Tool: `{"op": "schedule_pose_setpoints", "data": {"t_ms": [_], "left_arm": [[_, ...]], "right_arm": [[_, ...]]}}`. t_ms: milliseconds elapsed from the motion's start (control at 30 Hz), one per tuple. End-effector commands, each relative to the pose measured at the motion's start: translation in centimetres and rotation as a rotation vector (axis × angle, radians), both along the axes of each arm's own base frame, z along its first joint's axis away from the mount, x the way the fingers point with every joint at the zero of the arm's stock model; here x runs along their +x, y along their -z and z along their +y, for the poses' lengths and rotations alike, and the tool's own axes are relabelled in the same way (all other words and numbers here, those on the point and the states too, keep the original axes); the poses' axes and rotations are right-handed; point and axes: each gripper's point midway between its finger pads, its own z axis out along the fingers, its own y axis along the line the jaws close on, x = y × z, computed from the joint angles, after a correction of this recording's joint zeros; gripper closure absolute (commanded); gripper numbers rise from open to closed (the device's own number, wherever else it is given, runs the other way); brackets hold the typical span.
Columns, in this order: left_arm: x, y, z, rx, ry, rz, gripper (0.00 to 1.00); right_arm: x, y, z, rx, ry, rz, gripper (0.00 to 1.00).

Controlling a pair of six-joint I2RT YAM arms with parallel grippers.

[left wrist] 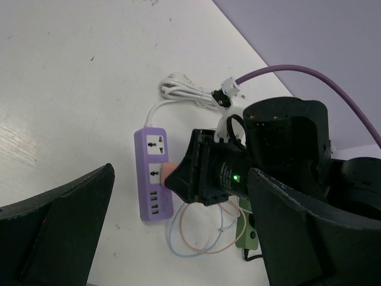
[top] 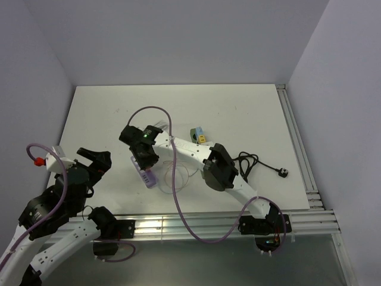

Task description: Insert the plug

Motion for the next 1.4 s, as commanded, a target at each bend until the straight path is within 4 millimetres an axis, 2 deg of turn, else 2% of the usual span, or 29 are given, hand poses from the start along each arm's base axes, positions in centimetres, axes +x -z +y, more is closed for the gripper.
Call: {"op": "schedule_pose_setpoints", "data": {"t_ms": [0, 167, 233, 333, 500, 600, 633, 700, 800, 900, 967, 1067, 1100, 1133, 1233, 1267, 1300, 1333, 1367], "left_arm": [[0.5, 0.3, -0.8, 0.012, 0.021, 0.011, 0.00], [0.5, 0.5, -0.9, 0.004, 0.021, 0.018, 0.00], [0.5, 0.5, -1.0, -0.001, 0.022, 0.017, 0.01], [0.5, 0.4, -1.2, -0.004, 0.037, 0.013, 0.01], [0.6, 1.1, -1.9, -0.006, 0.062, 0.032, 0.00], [0.6, 1.1, -2.1, -0.005, 0.068, 0.046, 0.01], [0.6, 1.1, -2.1, -0.006, 0.067, 0.048, 0.00], [0.6, 1.2, -2.1, -0.004, 0.065, 0.055, 0.01], [0.7, 1.6, -2.5, -0.011, 0.074, 0.061, 0.01], [0.9, 2.0, -3.3, -0.026, 0.095, 0.062, 0.01], [1.1, 2.3, -4.1, -0.041, 0.118, 0.073, 0.01], [1.5, 2.5, -5.3, -0.068, 0.146, 0.080, 0.01], [1.6, 2.6, -5.4, -0.074, 0.146, 0.082, 0.01], [1.6, 2.6, -5.6, -0.091, 0.145, 0.083, 0.01], [2.0, 2.4, -6.5, -0.128, 0.162, 0.068, 0.00], [1.9, 2.6, -7.0, -0.141, 0.184, 0.074, 0.00], [2.0, 3.0, -7.3, -0.144, 0.194, 0.077, 0.00], [2.0, 3.0, -7.5, -0.150, 0.201, 0.076, 0.00], [2.1, 3.2, -7.9, -0.159, 0.211, 0.078, 0.01]], "right_arm": [[-2.9, 2.3, -5.8, -0.221, -0.029, 0.079, 1.00], [-4.4, 1.9, -8.9, -0.301, -0.064, 0.098, 1.00], [-5.1, 2.4, -9.9, -0.326, -0.076, 0.121, 1.00], [-5.5, 2.1, -10.3, -0.333, -0.103, 0.129, 1.00], [-4.5, 2.2, -8.5, -0.322, -0.134, 0.113, 1.00], [-4.0, 3.6, -6.8, -0.308, -0.141, 0.119, 1.00], [-3.8, 4.7, -6.3, -0.307, -0.131, 0.114, 1.00], [-3.2, 6.2, -6.0, -0.309, -0.111, 0.085, 1.00], [-4.0, 8.8, -7.0, -0.336, -0.084, 0.103, 1.00], [-4.6, 9.6, -7.3, -0.306, -0.062, 0.096, 1.00], [-4.4, 9.3, -6.8, -0.266, -0.062, 0.080, 1.00], [-3.2, 7.3, -4.9, -0.183, -0.065, 0.017, 1.00], [-2.6, 6.0, -3.7, -0.139, -0.073, -0.006, 1.00], [-2.2, 5.3, -3.2, -0.122, -0.073, -0.025, 0.97], [-1.1, 2.8, -1.7, -0.066, -0.083, -0.078, 0.72], [-1.0, 2.3, -1.5, -0.053, -0.087, -0.086, 0.62], [-0.8, 1.5, -1.2, -0.034, -0.093, -0.100, 0.48], [-0.7, 0.9, -1.0, -0.018, -0.094, -0.108, 0.41], [-0.6, 0.0, -1.0, -0.004, -0.092, -0.121, 0.28]]}}
